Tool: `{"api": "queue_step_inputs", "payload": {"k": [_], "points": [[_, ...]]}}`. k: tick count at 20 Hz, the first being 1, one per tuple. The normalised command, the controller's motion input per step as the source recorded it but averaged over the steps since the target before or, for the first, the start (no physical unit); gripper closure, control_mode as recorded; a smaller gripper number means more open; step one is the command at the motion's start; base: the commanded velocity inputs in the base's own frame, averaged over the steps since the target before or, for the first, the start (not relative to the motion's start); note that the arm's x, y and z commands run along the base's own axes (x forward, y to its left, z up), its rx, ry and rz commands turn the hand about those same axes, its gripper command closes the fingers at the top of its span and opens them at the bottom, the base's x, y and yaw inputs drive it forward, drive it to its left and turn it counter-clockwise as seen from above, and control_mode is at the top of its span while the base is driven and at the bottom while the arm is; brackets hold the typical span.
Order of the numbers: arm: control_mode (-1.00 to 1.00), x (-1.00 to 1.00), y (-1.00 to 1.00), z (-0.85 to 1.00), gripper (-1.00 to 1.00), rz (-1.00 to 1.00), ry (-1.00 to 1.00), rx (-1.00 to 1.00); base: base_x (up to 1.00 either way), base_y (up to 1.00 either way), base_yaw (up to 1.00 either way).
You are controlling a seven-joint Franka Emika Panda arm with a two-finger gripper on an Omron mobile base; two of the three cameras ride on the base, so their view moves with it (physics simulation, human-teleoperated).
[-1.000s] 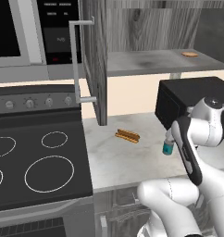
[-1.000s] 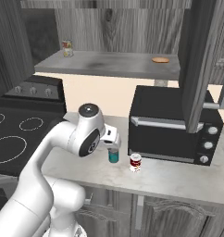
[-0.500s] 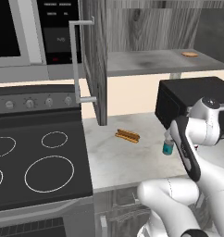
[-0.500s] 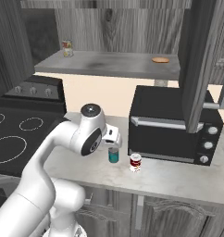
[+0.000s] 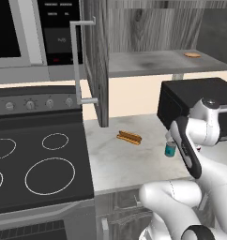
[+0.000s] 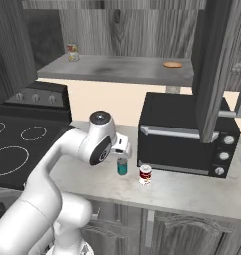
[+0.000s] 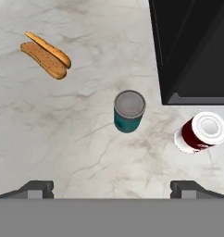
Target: Pick the cans from the counter and place them in their designated side in the cabinet.
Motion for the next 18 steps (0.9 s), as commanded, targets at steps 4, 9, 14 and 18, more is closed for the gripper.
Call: {"api": "queue_step_inputs", "payload": {"k": [4, 9, 14, 18], "points": [[-1.00, 0.11, -0.03, -0.07, -1.00, 0.00, 0.05, 0.00, 0.00, 0.00, 0.00], [-1.00, 0.09, -0.04, -0.08, -1.00, 0.00, 0.03, 0.00, 0.00, 0.00, 0.00], [-1.00, 0.06, -0.05, -0.13, -1.00, 0.00, 0.00, 0.00, 0.00, 0.00, 0.00], [-1.00, 0.04, -0.04, -0.14, -1.00, 0.00, 0.00, 0.00, 0.00, 0.00, 0.00]]}}
